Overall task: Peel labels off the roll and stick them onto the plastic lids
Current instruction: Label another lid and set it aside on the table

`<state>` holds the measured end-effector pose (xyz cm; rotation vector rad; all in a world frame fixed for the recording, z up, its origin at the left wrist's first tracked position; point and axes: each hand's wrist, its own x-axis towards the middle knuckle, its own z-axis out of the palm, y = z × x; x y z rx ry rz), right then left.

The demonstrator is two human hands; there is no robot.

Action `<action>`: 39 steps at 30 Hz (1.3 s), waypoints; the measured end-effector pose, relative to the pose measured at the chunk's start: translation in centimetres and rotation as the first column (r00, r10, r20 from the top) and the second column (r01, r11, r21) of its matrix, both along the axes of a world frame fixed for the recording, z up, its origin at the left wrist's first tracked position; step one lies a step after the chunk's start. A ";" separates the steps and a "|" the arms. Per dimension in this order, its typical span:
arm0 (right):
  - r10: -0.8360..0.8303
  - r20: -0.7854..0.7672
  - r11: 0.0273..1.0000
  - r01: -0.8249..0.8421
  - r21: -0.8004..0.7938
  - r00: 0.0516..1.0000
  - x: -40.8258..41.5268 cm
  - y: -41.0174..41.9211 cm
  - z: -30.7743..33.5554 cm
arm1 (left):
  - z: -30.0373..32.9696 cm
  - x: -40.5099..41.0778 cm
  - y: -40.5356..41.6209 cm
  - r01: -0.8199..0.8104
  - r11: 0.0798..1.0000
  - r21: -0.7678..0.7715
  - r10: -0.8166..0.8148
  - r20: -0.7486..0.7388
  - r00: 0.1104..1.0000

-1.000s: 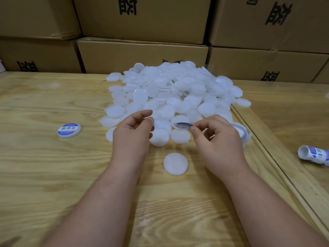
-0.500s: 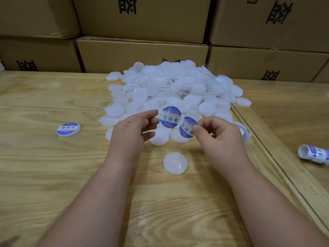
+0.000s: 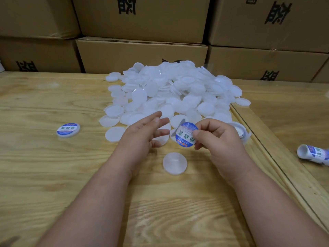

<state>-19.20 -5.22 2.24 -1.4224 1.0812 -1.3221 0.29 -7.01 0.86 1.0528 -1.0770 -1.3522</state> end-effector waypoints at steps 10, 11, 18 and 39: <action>0.032 0.045 0.999 -0.033 0.028 0.998 0.0 -0.3 -0.1 | 0.0 0.1 0.2 0.124 0.992 -0.022 -0.124 -0.011 0.992; 0.004 0.033 0.999 -0.005 0.034 0.999 0.0 -0.3 -0.1 | 0.0 0.2 0.2 0.105 0.994 -0.031 -0.105 0.002 0.994; -0.204 -0.160 0.978 0.209 0.015 0.966 -0.5 -0.7 -0.9 | 0.2 0.6 0.4 -0.030 0.979 -0.201 0.081 0.251 0.965; -0.285 -0.284 0.958 0.274 -0.081 0.915 0.5 -0.7 -1.1 | -0.5 0.1 -0.1 -0.284 0.947 -0.150 0.311 0.212 0.926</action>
